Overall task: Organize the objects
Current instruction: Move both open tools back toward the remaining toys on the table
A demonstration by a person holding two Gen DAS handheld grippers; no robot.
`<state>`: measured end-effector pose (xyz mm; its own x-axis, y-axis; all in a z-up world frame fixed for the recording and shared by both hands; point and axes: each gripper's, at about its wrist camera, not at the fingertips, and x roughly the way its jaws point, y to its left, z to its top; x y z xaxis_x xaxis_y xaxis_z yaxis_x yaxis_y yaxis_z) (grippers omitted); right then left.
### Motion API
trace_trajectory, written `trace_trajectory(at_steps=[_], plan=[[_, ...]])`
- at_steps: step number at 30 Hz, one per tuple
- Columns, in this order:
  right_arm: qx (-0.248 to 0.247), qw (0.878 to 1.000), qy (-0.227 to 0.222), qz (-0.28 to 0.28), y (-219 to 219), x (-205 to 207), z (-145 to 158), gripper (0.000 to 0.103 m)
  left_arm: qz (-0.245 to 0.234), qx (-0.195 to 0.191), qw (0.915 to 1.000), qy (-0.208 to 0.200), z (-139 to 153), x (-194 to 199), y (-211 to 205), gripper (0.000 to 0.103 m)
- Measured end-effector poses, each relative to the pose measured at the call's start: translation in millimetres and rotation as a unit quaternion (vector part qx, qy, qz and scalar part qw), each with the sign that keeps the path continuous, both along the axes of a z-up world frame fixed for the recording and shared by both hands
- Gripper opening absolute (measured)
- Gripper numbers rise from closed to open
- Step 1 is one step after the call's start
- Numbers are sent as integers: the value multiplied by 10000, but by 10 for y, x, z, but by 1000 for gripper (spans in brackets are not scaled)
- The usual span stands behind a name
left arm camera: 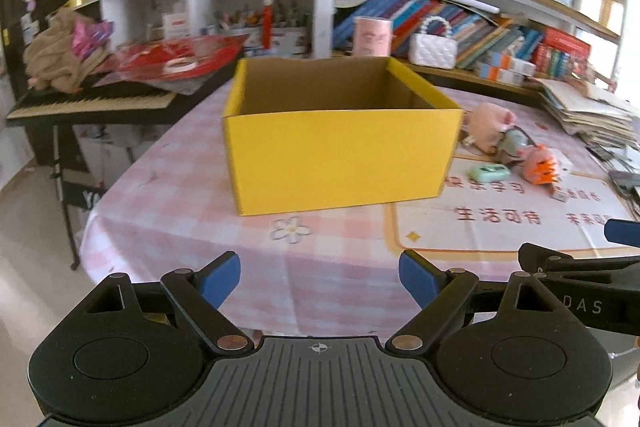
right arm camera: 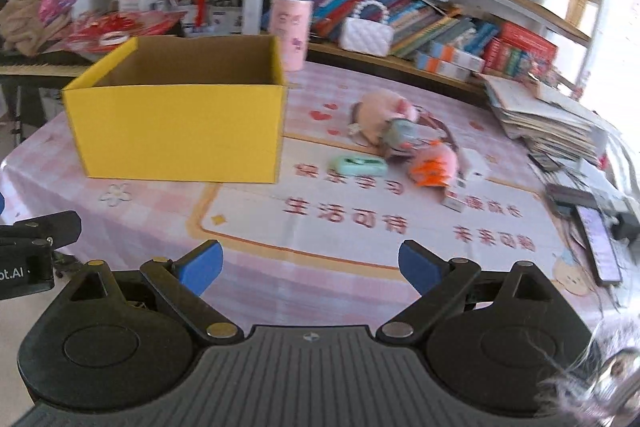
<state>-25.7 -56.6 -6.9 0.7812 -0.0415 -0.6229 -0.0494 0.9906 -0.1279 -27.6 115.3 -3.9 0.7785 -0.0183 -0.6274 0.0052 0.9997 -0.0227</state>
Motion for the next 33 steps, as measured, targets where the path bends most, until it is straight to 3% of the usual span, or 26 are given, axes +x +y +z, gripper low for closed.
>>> trace_trajectory(at_steps=[16, 33], plan=[[34, 9947, 152, -1021, -783, -4, -72, 95, -990, -44, 9950, 157, -71, 306, -761, 88], [102, 9952, 448, -860, -1371, 575, -169, 95, -742, -47, 9965, 379, -162, 782, -1308, 92]])
